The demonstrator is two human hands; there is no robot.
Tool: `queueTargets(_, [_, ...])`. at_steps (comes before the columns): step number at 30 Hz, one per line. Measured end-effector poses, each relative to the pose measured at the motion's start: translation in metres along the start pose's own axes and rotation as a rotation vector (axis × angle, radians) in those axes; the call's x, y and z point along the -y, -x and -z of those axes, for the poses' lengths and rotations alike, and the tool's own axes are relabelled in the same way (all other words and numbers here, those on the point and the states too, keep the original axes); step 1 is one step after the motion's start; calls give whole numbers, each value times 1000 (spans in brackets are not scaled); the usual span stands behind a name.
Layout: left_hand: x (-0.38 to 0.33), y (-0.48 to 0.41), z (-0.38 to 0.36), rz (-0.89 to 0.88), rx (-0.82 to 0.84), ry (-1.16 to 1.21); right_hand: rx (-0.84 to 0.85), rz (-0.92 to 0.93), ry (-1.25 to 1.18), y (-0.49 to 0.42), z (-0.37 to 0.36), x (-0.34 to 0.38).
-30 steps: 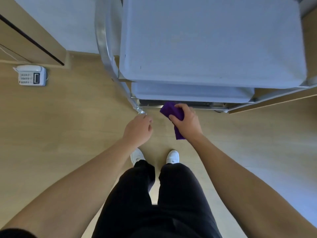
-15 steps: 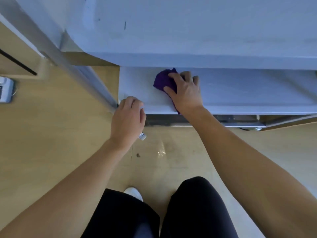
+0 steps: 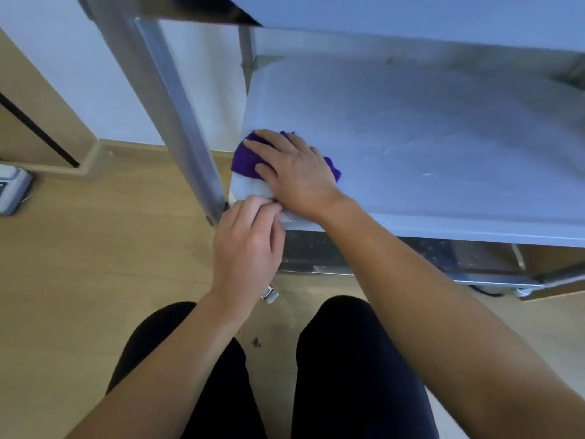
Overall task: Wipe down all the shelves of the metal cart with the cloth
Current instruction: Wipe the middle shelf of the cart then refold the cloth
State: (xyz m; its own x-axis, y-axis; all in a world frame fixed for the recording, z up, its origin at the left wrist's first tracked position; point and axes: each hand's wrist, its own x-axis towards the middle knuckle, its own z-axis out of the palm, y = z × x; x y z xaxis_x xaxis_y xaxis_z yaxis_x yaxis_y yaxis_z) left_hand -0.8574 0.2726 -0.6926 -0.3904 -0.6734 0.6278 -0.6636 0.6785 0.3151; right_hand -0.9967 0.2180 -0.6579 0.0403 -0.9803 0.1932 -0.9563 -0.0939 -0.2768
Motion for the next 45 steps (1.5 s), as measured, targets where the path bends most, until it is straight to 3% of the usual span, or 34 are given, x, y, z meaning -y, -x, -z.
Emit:
queueTargets(3, [0,-1,7,-1,52,32,-30,-38,-40,10,12,-36])
queueTargets(7, [-2,-1,7,42,66,49,-145,-373,-16,10,28,-93])
queueTargets(9, [-2,-1,7,52,55,57,-151,-434,-47,2,27,-88])
queueTargets(14, [2,-1,10,77,45,104,-30,-102,-85,15,8,-26])
queueTargets(17, [0,-2,12,93,65,90,-18,48,-130,44,17,-33])
queueTargets(19, [-1,-2,10,84,65,83,-56,41,-129,50,23,-52])
queueTargets(24, [-1,-3,10,84,72,87,-108,-242,-60,23,17,-45])
queueTargets(28, [2,-6,16,124,82,120,-4,-7,-88,14,1,-8])
queueTargets(34, [0,-4,16,139,47,160,15,274,-177,56,22,-39])
queueTargets(37, [-5,0,14,151,16,159,-27,239,-179,69,22,-46])
queueTargets(45, [-3,-2,14,155,42,132,-37,-86,-84,1,-2,10])
